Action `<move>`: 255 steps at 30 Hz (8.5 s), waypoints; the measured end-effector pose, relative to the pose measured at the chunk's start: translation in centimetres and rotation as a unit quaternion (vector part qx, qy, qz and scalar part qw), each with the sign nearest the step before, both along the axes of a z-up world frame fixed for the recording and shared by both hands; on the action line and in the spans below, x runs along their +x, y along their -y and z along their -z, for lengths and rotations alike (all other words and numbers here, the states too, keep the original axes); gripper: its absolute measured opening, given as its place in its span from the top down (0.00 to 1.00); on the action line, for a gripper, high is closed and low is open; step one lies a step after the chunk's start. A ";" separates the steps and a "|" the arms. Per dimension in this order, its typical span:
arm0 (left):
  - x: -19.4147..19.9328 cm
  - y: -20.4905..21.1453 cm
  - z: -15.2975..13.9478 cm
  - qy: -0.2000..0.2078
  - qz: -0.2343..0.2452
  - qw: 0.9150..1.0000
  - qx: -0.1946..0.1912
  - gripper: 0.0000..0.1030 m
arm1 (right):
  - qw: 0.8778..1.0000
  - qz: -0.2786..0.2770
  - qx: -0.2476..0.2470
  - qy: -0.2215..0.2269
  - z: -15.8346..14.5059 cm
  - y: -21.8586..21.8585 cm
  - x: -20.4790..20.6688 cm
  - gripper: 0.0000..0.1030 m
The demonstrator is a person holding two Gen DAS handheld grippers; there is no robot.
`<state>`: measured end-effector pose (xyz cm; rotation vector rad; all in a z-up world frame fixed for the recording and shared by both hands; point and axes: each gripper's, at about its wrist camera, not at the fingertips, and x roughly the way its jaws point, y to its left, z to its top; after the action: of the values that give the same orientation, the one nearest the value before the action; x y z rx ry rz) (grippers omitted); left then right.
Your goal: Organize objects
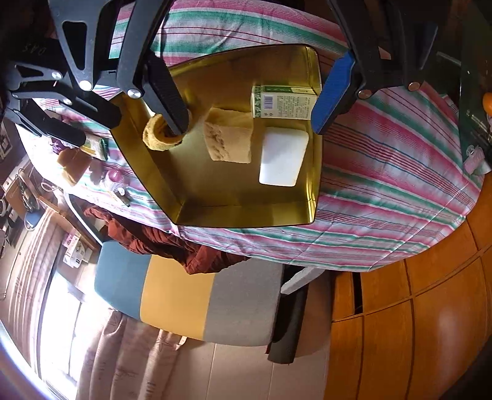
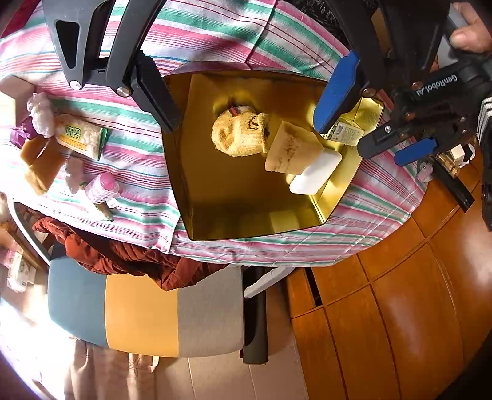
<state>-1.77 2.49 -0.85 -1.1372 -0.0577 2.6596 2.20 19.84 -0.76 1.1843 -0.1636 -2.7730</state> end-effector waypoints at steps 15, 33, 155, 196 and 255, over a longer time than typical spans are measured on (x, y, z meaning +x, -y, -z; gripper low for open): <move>0.5 -2.2 -0.4 0.007 0.050 0.999 0.016 0.20 | 0.999 0.048 -0.017 -0.005 0.2 -3.9 0.8 0.10; 0.8 -9.0 -1.0 0.013 0.163 0.987 0.012 0.19 | 0.969 0.228 -0.078 0.056 2.6 -20.4 4.3 0.10; -1.0 -34.0 8.6 0.257 0.343 0.899 0.089 0.40 | 0.895 0.369 -0.195 0.156 10.3 -36.5 4.9 0.09; 1.1 -24.8 1.3 0.131 0.326 0.929 0.114 0.52 | 0.933 0.310 -0.181 0.009 2.4 -34.3 7.4 0.47; 0.0 0.5 -0.7 -0.039 -0.074 0.996 -0.027 0.29 | 0.996 0.038 0.006 -0.081 -0.7 -3.5 -0.9 0.00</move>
<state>-1.81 2.03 -0.17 -1.0826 -0.0571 2.8496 1.25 23.33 -0.02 0.9698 -0.1800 -2.9244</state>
